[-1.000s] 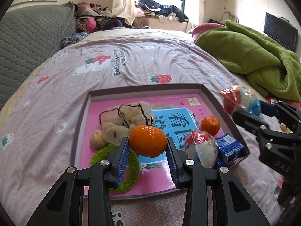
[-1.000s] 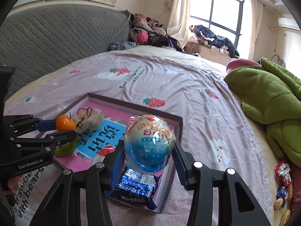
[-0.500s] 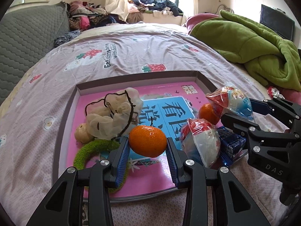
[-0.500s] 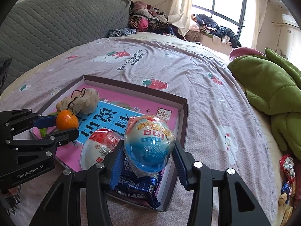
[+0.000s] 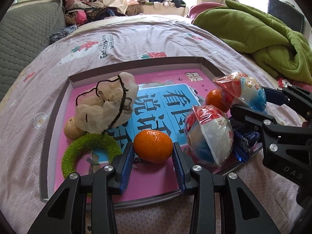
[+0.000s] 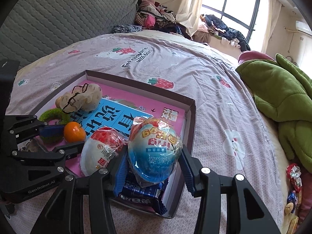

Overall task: Organize objects
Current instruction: 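Carry the orange with the left tool while the right tool carries the egg packet over the tray, then open the left tool to drop the orange in the tray while the right tool releases the egg packet there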

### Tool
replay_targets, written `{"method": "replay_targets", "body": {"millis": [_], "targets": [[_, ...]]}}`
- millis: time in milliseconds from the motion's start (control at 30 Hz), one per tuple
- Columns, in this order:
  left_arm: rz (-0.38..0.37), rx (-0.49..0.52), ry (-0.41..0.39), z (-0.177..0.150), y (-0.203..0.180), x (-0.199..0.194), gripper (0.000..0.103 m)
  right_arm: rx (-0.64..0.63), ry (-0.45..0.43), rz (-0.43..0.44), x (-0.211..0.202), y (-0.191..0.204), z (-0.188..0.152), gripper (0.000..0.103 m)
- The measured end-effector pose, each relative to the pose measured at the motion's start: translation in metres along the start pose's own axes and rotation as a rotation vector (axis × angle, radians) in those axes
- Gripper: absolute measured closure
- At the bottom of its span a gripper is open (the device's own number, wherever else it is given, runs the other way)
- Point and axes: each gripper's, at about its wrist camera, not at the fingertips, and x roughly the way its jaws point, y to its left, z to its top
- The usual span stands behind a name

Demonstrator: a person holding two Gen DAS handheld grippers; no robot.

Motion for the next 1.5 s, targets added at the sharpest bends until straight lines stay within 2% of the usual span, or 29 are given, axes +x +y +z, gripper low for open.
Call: {"method": "replay_targets", "body": {"millis": [133, 333, 533, 667, 1500], "targets": [[-0.023, -0.026, 0.006, 0.000, 0.005, -0.001, 0.063, 0.002, 0.010, 0.002, 0.001, 0.000, -0.001, 0.053], [-0.006, -0.010, 0.005, -0.003, 0.001, -0.004, 0.063, -0.012, 0.030, -0.015, 0.004, 0.003, -0.002, 0.053], [-0.009, -0.013, 0.005, -0.005, 0.002, -0.010, 0.062, 0.005, 0.041, -0.009, 0.005, 0.001, -0.003, 0.046], [-0.002, -0.008, 0.004, -0.006, 0.001, -0.013, 0.050, 0.023, 0.044, 0.010, 0.003, -0.001, -0.003, 0.045], [0.029, -0.028, -0.053, -0.013, 0.001, -0.052, 0.048, 0.037, -0.005, 0.014, -0.023, 0.004, 0.003, 0.042]]}}
